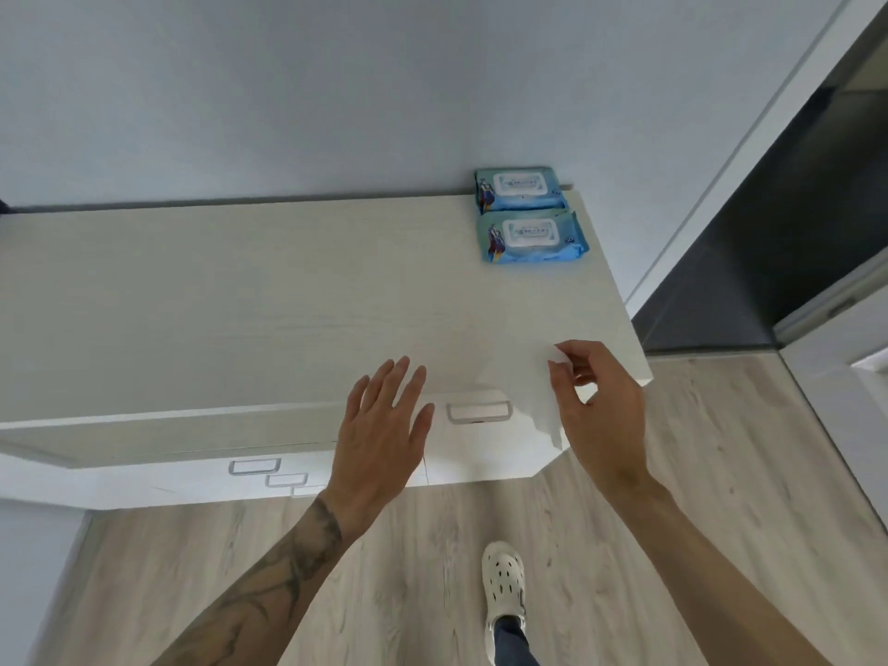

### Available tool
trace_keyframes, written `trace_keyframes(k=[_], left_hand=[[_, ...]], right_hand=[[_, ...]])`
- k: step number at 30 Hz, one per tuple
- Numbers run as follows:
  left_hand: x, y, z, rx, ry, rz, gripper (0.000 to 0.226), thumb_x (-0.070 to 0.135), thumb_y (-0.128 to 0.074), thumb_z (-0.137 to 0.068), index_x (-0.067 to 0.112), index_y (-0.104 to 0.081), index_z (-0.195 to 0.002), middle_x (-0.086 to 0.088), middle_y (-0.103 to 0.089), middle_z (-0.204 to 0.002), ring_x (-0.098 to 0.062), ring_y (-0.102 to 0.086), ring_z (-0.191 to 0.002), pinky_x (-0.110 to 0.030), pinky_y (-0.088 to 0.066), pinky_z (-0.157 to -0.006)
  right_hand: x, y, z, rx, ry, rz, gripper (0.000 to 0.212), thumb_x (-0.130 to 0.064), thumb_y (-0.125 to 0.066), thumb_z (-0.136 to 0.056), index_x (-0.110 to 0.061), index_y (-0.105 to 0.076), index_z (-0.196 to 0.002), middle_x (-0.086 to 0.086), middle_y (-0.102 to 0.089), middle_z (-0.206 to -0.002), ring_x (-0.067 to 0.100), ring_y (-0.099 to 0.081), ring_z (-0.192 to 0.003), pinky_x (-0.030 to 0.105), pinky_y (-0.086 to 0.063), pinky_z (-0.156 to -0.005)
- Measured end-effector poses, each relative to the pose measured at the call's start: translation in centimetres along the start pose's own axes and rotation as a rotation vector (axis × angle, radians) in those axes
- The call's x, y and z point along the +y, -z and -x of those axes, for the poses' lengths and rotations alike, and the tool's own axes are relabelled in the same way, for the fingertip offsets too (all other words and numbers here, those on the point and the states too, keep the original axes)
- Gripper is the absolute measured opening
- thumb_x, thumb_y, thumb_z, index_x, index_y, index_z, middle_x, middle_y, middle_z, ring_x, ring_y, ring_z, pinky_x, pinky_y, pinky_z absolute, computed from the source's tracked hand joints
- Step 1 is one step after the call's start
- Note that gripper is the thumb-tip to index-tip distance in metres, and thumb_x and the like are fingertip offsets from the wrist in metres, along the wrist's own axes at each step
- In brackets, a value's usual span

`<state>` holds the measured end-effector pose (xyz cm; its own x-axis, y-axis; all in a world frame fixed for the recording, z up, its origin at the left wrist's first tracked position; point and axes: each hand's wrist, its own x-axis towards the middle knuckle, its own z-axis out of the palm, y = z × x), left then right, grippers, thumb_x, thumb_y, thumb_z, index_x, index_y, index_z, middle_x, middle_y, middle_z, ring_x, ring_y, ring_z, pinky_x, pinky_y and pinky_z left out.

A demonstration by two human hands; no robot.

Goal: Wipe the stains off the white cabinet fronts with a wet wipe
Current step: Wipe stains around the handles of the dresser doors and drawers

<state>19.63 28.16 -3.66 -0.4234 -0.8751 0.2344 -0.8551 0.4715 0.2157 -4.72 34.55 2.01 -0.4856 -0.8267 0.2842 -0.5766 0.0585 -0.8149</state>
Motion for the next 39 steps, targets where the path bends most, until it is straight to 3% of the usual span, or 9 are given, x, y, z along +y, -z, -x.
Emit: trace_keyframes(k=[7, 12, 15, 23, 28, 32, 36, 39], left_hand=[[-2.8, -4.6, 1.2, 0.119, -0.069, -0.078, 0.053, 0.034, -0.042, -0.112, 0.012, -0.050, -0.159, -0.014, -0.045, -0.165, -0.031, -0.040, -0.155, -0.053, -0.032, -0.127], [-4.2, -10.3, -0.2, 0.344, -0.131, -0.114, 0.050, 0.032, -0.041, -0.115, 0.012, -0.047, -0.161, -0.014, -0.044, -0.166, -0.034, -0.038, -0.155, -0.055, -0.027, -0.128], [-4.5, -13.2, -0.9, 0.525, -0.129, -0.167, 0.048, 0.036, -0.040, -0.117, 0.013, -0.050, -0.158, -0.012, -0.048, -0.162, -0.035, -0.041, -0.153, -0.057, -0.025, -0.128], [-6.1, -17.7, -3.7, 0.911, -0.149, -0.210, 0.043, 0.034, -0.049, -0.113, 0.015, -0.058, -0.151, -0.012, -0.061, -0.145, -0.036, -0.050, -0.139, -0.056, -0.027, -0.121], [-7.7, -18.5, -4.7, 1.030, -0.208, -0.260, 0.047, 0.035, -0.046, -0.114, 0.020, -0.048, -0.159, -0.014, -0.056, -0.150, -0.036, -0.045, -0.142, -0.055, -0.028, -0.122], [-8.8, -19.2, -4.9, 1.104, -0.179, -0.272, 0.052, 0.040, -0.043, -0.115, 0.020, -0.042, -0.163, -0.017, -0.053, -0.153, -0.039, -0.042, -0.146, -0.056, -0.021, -0.127], [-8.9, -19.7, -5.7, 1.150, -0.178, -0.297, 0.053, 0.041, -0.042, -0.114, 0.019, -0.041, -0.163, -0.018, -0.054, -0.151, -0.042, -0.044, -0.145, -0.059, -0.020, -0.126], [-9.1, -19.9, -6.0, 1.167, -0.185, -0.298, 0.053, 0.041, -0.042, -0.114, 0.018, -0.042, -0.162, -0.018, -0.055, -0.148, -0.041, -0.044, -0.142, -0.059, -0.022, -0.125]], right_hand=[[4.4, -0.5, 7.2, 0.086, -0.025, 0.054, 0.031, -0.004, -0.069, -0.095, -0.034, -0.062, -0.098, -0.027, -0.066, -0.091, 0.000, -0.062, -0.087, 0.005, -0.046, -0.070], [9.9, -3.8, 9.3, 0.140, 0.002, 0.023, 0.038, 0.004, -0.071, -0.090, -0.033, -0.062, -0.096, -0.028, -0.067, -0.097, 0.004, -0.062, -0.085, 0.009, -0.048, -0.069], [12.6, -5.9, 10.0, 0.172, 0.086, -0.009, 0.037, 0.007, -0.072, -0.086, -0.028, -0.064, -0.095, -0.025, -0.068, -0.097, 0.004, -0.063, -0.086, 0.013, -0.047, -0.069], [16.7, -10.0, 8.7, 0.277, 0.305, -0.122, 0.015, -0.014, -0.063, -0.090, -0.027, -0.068, -0.095, -0.021, -0.070, -0.094, 0.005, -0.063, -0.086, 0.012, -0.047, -0.077], [18.3, -12.8, 6.0, 0.367, 0.442, -0.143, 0.015, -0.013, -0.065, -0.096, -0.028, -0.067, -0.098, -0.021, -0.067, -0.094, 0.002, -0.061, -0.085, 0.016, -0.049, -0.079], [19.9, -15.4, 4.6, 0.432, 0.509, -0.145, 0.017, -0.014, -0.065, -0.101, -0.031, -0.064, -0.103, -0.010, -0.065, -0.099, 0.004, -0.060, -0.090, 0.021, -0.051, -0.080], [20.9, -17.0, 4.1, 0.543, 0.645, -0.096, 0.018, -0.004, -0.061, -0.102, -0.017, -0.071, -0.109, -0.004, -0.060, -0.110, -0.002, -0.055, -0.102, 0.019, -0.047, -0.089], [21.3, -17.2, 3.6, 0.597, 0.743, -0.009, 0.023, -0.003, -0.059, -0.097, -0.013, -0.078, -0.105, -0.008, -0.056, -0.109, 0.007, -0.052, -0.103, 0.042, -0.052, -0.088]])
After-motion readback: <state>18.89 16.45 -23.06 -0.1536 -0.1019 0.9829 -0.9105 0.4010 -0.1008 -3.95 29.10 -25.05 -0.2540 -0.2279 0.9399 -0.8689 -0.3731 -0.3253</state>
